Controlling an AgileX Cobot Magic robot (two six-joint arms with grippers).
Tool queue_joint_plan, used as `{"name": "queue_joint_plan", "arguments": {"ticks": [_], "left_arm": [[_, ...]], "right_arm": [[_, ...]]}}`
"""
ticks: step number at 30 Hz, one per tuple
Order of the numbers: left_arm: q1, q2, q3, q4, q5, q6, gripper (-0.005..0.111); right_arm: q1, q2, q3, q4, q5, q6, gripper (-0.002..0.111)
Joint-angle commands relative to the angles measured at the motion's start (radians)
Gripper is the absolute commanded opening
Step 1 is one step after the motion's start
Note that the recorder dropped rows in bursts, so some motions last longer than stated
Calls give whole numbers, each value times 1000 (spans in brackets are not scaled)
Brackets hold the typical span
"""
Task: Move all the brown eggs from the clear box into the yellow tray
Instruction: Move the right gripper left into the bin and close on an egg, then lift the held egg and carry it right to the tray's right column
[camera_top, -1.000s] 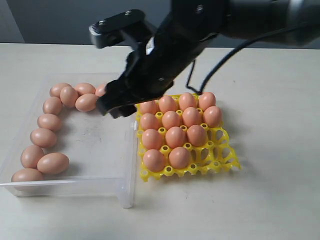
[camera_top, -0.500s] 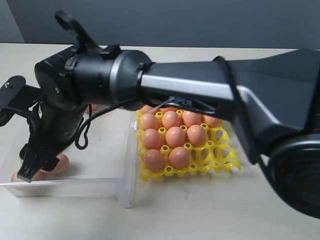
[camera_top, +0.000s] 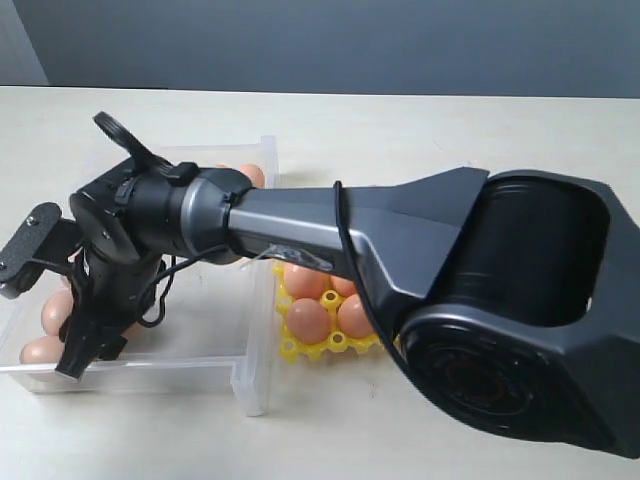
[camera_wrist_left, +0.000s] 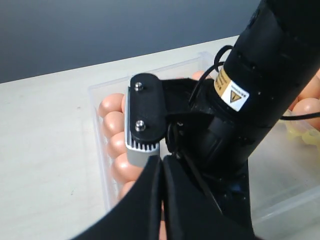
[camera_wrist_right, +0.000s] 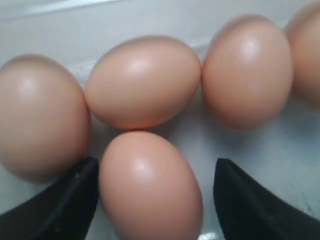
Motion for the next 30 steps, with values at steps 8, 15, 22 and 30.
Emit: {"name": "queue_joint_plan", "arguments": {"ticks": [8, 15, 22, 30], "left_arm": [[-1, -5, 4, 0, -10, -3, 0], [-1, -5, 4, 0, -10, -3, 0], [-1, -5, 4, 0, -10, -3, 0], [-1, -5, 4, 0, -10, -3, 0]], "right_arm": [[2, -24, -7, -69, -7, -5, 4], [2, -134, -7, -151, 0, 100, 3], [-11, -273, -3, -546, 113, 498, 3], [-69, -421, 70, -709, 251, 648, 3]]}}
